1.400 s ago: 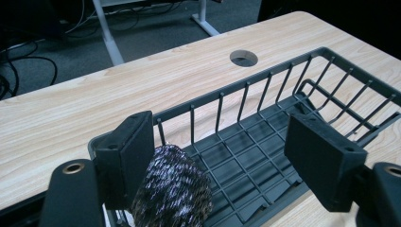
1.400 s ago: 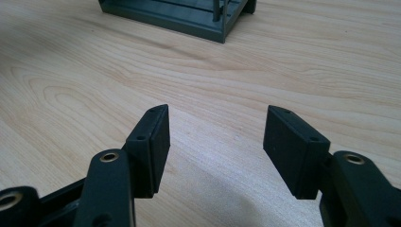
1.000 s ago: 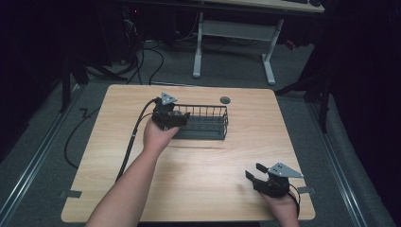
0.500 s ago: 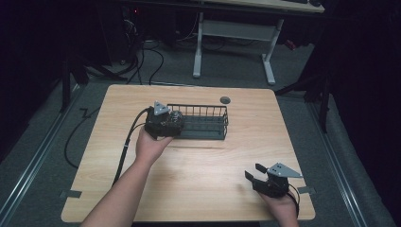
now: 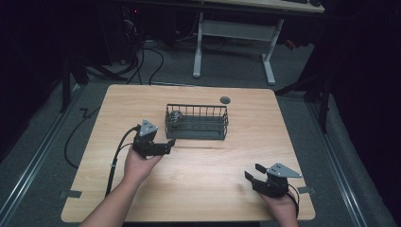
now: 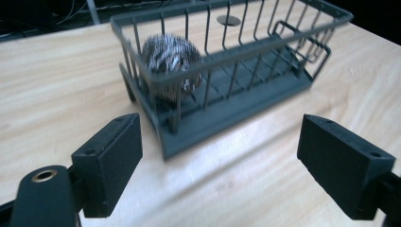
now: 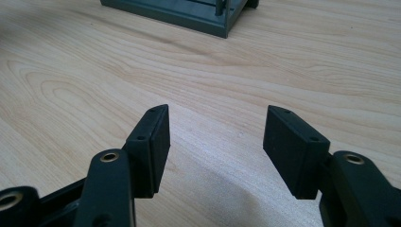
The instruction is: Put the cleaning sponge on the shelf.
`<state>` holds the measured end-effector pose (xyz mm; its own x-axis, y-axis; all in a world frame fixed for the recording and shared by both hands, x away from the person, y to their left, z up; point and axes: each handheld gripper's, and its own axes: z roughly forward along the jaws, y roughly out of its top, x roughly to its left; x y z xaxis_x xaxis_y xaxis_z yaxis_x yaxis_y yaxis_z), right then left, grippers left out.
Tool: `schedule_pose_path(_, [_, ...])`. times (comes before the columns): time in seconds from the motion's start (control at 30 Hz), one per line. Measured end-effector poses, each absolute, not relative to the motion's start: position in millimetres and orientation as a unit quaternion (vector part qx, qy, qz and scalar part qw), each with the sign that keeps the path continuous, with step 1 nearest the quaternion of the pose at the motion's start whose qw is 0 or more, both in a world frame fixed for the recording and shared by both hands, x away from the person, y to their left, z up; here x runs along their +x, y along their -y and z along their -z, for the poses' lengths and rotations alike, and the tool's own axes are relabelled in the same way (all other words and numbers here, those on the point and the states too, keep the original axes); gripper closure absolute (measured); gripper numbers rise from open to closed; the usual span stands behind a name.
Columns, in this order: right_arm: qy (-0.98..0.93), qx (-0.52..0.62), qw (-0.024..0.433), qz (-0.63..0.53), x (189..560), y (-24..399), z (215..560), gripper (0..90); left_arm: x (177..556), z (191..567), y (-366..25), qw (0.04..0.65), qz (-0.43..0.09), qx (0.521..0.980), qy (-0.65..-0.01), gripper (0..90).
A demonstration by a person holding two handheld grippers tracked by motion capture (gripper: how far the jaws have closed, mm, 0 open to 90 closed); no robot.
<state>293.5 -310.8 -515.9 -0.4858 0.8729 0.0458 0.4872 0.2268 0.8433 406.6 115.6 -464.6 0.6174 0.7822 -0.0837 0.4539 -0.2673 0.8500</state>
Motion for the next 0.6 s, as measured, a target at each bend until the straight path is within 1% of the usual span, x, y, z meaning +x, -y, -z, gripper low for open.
schedule_pose_path(0.1, [-0.750,0.454,0.226,-0.425,293,310,516,42.0,397,470,-123,0.453,-0.180,0.778,-0.396,15.2])
schedule_pose_path(0.13, [-0.750,0.455,0.226,-0.424,293,310,516,42.1,386,477,-132,0.448,-0.177,0.783,-0.394,15.3])
schedule_pose_path(0.17, [-0.750,0.455,0.226,-0.424,293,310,516,42.1,386,477,-132,0.448,-0.177,0.783,-0.394,15.2])
schedule_pose_path(0.2, [-0.748,0.456,0.226,-0.425,292,310,516,42.1,375,485,-142,0.442,-0.173,0.788,-0.393,15.2])
schedule_pose_path(0.23, [-0.748,0.456,0.226,-0.425,292,310,516,42.1,375,485,-142,0.442,-0.173,0.788,-0.393,15.2])
schedule_pose_path(0.27, [-0.749,0.455,0.228,-0.425,292,310,516,42.1,364,493,-154,0.439,-0.165,0.790,-0.395,15.3])
schedule_pose_path(0.3, [-0.749,0.455,0.228,-0.425,292,310,516,42.1,364,493,-154,0.439,-0.165,0.790,-0.395,15.2])
schedule_pose_path(0.37, [-0.749,0.455,0.229,-0.424,291,310,516,42.1,352,502,-166,0.435,-0.157,0.791,-0.400,15.3])
schedule_pose_path(0.4, [-0.748,0.456,0.230,-0.423,291,311,516,42.1,337,514,-177,0.429,-0.159,0.793,-0.403,15.3])
schedule_pose_path(0.43, [-0.748,0.456,0.230,-0.423,291,311,516,42.1,337,514,-177,0.429,-0.159,0.793,-0.403,15.2])
schedule_pose_path(0.47, [-0.747,0.459,0.230,-0.423,290,311,516,42.1,321,529,-185,0.411,-0.176,0.799,-0.402,15.3])
schedule_pose_path(0.5, [-0.745,0.460,0.231,-0.424,289,312,515,42.1,321,529,-185,0.411,-0.176,0.799,-0.402,15.3])
schedule_pose_path(0.53, [-0.744,0.463,0.230,-0.424,289,312,515,42.1,317,528,-187,0.386,-0.173,0.817,-0.391,14.5])
schedule_pose_path(0.6, [-0.740,0.465,0.235,-0.425,288,313,514,42.1,316,522,-189,0.391,-0.196,0.813,-0.385,15.2])
